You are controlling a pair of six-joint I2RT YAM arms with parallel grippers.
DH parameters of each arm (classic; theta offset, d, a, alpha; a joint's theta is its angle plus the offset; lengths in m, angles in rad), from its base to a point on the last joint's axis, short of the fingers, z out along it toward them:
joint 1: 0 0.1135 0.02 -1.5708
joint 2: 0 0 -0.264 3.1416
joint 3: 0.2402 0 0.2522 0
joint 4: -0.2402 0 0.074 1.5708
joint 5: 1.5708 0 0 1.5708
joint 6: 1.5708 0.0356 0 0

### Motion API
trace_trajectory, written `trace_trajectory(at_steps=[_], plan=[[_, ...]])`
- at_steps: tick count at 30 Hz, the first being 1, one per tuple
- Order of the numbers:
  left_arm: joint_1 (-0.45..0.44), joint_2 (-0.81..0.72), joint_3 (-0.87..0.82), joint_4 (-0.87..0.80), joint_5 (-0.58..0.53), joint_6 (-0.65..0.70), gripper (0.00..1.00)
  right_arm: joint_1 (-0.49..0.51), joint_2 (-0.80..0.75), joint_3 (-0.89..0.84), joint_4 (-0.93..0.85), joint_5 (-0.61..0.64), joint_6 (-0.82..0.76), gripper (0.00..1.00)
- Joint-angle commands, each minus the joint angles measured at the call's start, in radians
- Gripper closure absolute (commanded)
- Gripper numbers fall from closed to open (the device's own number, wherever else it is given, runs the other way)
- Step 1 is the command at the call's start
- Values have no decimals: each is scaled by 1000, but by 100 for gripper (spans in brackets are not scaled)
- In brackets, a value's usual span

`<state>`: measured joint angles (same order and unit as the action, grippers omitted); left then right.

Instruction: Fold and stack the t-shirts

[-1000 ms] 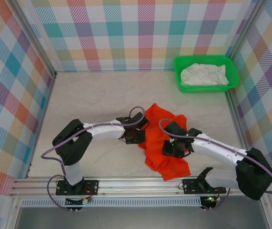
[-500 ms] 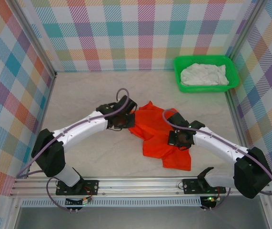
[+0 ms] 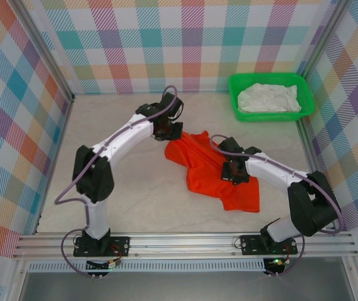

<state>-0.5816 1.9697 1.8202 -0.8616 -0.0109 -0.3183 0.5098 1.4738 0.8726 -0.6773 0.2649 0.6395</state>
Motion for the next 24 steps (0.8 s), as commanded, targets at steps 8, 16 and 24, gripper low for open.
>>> trace_trajectory(at_steps=[8,16,24], plan=[[31,138,215,30,99,64,26,-16,0,-12,-131,122,51,100],[43,-24,-164,130,44,-28,45,-17,-4,-7,-122,98,37,100],[45,53,-285,278,137,-97,56,-16,-9,-15,-111,67,36,100]])
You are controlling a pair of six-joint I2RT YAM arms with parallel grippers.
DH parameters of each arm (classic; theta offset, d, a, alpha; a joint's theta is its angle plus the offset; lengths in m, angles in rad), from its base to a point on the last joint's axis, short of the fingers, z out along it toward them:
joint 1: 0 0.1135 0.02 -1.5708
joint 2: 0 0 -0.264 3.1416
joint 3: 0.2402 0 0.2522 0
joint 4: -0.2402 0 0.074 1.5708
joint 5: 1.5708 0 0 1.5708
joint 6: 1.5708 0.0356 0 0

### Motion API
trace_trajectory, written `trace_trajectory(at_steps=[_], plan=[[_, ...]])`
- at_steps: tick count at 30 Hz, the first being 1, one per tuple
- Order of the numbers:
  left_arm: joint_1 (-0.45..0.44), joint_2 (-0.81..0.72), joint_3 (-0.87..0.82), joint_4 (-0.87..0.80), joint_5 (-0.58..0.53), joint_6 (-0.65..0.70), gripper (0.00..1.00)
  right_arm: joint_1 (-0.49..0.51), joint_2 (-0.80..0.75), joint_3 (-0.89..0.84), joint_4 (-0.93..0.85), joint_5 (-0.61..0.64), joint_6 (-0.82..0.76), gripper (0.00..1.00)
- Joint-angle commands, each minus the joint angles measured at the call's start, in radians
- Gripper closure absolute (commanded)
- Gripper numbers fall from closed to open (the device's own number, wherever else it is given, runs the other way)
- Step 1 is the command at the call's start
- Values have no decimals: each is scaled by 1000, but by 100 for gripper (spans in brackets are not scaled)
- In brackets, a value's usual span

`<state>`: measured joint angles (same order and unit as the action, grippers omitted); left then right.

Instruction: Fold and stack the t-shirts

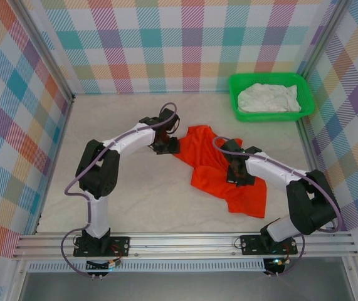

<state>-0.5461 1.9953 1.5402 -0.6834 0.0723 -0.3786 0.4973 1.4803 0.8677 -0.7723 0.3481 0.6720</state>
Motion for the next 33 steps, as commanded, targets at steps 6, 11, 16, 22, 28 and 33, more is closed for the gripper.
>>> trace_trajectory(at_steps=[6,11,16,22,28,33], plan=[[9,93,-3,179,100,-52,57,-5,-25,-15,-16,-21,3,100],[9,145,14,159,78,-54,63,-5,-24,-16,-14,-33,-1,100],[9,129,-15,161,51,-62,94,-6,-28,-17,-14,-33,-5,100],[8,50,-50,114,-15,-55,100,-21,-39,-16,-16,-34,-18,100],[8,-95,-109,-4,-147,-16,100,-44,-59,-25,-20,-29,-35,100],[9,-204,-112,-136,-230,31,100,-72,-69,-31,-17,-28,-52,100]])
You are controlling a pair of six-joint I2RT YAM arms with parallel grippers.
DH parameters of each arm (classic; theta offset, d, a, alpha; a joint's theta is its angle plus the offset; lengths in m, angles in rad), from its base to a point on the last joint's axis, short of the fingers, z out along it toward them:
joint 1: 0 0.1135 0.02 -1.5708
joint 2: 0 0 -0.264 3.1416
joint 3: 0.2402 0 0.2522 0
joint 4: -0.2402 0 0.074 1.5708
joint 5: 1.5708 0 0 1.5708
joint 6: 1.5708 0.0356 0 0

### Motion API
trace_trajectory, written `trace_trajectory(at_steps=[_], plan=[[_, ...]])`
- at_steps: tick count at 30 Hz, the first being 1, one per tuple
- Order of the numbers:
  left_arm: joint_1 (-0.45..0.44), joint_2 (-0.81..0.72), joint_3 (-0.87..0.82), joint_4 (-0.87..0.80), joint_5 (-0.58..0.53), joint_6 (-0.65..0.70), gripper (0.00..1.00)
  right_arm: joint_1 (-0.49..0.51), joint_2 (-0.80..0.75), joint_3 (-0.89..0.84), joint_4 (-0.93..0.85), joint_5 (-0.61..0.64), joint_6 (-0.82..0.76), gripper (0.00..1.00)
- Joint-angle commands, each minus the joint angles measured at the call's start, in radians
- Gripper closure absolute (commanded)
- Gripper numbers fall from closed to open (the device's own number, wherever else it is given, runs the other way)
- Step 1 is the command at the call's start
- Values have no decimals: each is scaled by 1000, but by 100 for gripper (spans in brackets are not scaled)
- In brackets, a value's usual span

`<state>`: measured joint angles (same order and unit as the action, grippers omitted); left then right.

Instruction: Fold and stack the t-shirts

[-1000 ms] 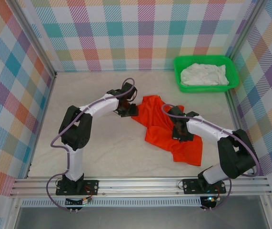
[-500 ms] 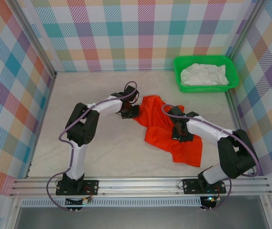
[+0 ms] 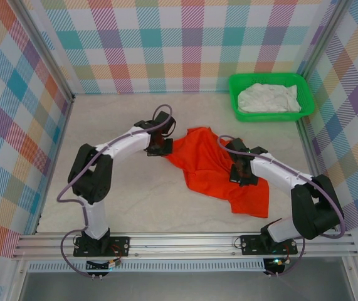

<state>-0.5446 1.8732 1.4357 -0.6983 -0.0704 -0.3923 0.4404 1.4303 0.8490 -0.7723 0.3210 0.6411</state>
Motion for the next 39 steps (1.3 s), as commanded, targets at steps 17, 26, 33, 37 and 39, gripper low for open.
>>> trace_trajectory(at_steps=[17,26,33,37,39], plan=[[8,73,422,-406,-12,139,100,-29,2,2,-17,-10,-48,100],[6,447,832,-401,92,159,72,-29,8,-7,-16,-15,-35,100],[6,265,580,-276,-11,99,39,-30,5,-5,-22,-9,-35,100],[6,92,370,-310,-76,47,37,-29,8,-2,-22,-5,-39,100],[6,17,247,-325,-91,15,36,-29,9,-1,-21,-4,-40,100]])
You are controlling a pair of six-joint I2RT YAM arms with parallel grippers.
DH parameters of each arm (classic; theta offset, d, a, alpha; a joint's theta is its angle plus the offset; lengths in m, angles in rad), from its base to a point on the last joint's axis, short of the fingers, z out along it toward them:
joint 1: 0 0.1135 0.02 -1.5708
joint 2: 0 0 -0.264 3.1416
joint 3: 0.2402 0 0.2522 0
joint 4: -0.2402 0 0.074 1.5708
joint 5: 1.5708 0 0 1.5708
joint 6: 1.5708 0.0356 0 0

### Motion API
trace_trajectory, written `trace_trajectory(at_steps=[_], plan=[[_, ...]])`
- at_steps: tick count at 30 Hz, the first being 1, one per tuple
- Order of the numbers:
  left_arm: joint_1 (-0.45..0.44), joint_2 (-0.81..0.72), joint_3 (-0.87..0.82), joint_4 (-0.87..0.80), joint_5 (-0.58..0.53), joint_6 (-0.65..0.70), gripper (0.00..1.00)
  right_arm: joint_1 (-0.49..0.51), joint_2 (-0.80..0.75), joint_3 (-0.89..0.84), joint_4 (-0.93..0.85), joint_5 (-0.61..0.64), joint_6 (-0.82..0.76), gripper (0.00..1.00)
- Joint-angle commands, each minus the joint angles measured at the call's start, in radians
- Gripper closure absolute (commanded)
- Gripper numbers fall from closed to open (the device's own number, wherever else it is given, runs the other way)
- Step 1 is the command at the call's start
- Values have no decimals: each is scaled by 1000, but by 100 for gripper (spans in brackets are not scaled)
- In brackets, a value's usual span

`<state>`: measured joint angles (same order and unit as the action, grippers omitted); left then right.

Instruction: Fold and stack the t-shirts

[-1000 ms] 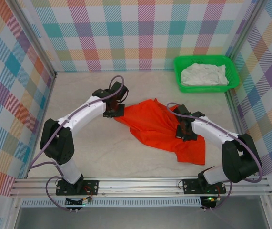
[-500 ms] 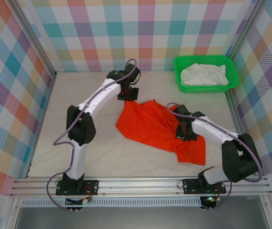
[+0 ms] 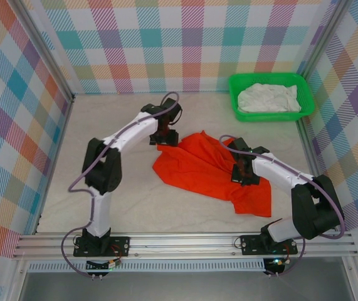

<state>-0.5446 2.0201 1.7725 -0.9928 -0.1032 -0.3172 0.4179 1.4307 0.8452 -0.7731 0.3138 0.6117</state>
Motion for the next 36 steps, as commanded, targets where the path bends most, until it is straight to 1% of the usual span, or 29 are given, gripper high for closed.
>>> trace_trajectory(at_steps=[1,4,7,10,12,14,15,16,17,18,19,20,22,24,28,30,31,32,34,36], plan=[[6,-157,-151,-33,-65,-76,35,-8,8,4,-20,3,-10,100],[6,-224,-308,2,-45,-123,33,-8,9,7,-19,2,-14,100],[6,-248,-422,91,9,-146,33,-8,8,6,-17,-4,-14,100],[6,-206,-463,173,72,-147,38,-8,1,2,-16,-8,-12,100],[6,-172,-470,216,91,-146,41,-8,-4,-1,-17,-9,-11,100],[6,-136,-475,253,87,-149,46,-8,-9,-6,-17,-9,-10,100],[6,-120,-476,273,83,-149,50,-8,-10,-9,-16,-10,-9,100],[6,-108,-477,287,76,-151,57,-8,-12,-12,-14,-9,-9,100],[6,-100,-479,296,74,-153,68,-8,-12,-14,-15,-10,-10,100],[5,-99,-479,300,73,-156,84,-8,-11,-15,-15,-10,-10,100],[1,-106,-476,295,67,-160,96,-7,-10,-15,-16,-9,-11,100],[-4,-117,-473,282,58,-163,100,-8,-10,-14,-18,-7,-11,100],[-21,-151,-445,214,12,-164,100,-10,-12,-15,-19,-4,-12,100],[-40,-170,-366,73,-42,-161,100,-10,-15,-15,-18,-5,-14,100],[-98,-155,-193,-211,-176,-154,100,-11,-15,-16,-12,-10,-17,100],[-124,-131,-136,-297,-213,-158,100,-13,-13,-18,-7,-12,-18,100],[-136,-118,-116,-325,-228,-161,97,-13,-11,-18,-5,-14,-19,100],[-149,-101,-98,-345,-241,-164,89,-13,-9,-19,-2,-15,-19,100],[-167,-68,-80,-347,-242,-165,63,-13,-6,-24,1,-15,-20,100],[-177,-35,-73,-335,-228,-167,43,-13,-6,-26,4,-16,-22,100]])
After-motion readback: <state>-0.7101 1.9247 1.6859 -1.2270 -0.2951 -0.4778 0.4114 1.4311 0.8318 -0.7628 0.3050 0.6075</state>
